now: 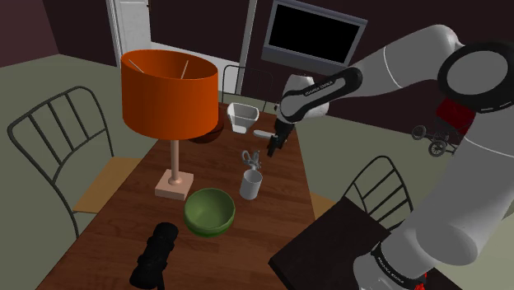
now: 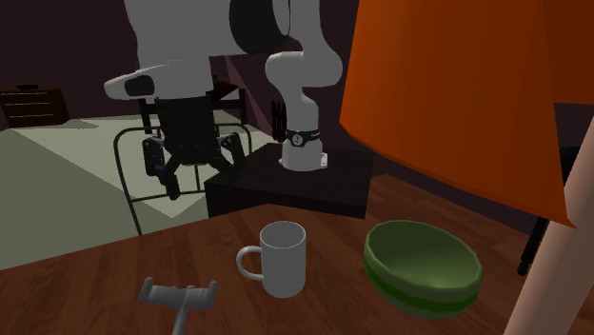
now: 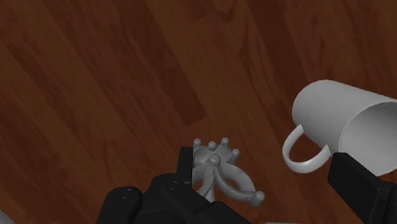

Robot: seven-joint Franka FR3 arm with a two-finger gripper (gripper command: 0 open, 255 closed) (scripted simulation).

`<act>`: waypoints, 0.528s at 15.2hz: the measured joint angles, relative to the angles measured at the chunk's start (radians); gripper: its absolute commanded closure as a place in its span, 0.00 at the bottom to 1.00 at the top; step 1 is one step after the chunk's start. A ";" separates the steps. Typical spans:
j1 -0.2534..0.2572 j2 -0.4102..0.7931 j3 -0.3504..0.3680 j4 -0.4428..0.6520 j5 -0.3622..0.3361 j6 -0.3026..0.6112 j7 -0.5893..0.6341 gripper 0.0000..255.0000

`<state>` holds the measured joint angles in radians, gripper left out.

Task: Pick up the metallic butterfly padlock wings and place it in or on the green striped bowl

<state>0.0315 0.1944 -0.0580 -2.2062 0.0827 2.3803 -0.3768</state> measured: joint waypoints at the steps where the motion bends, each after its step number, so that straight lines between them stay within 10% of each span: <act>1: 0.002 0.044 0.005 0.039 0.007 0.007 -0.001 0.00; 8: -0.021 0.315 0.027 0.276 0.050 0.055 -0.055 0.00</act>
<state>0.0106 0.5099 -0.0305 -1.9302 0.1322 2.4351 -0.4322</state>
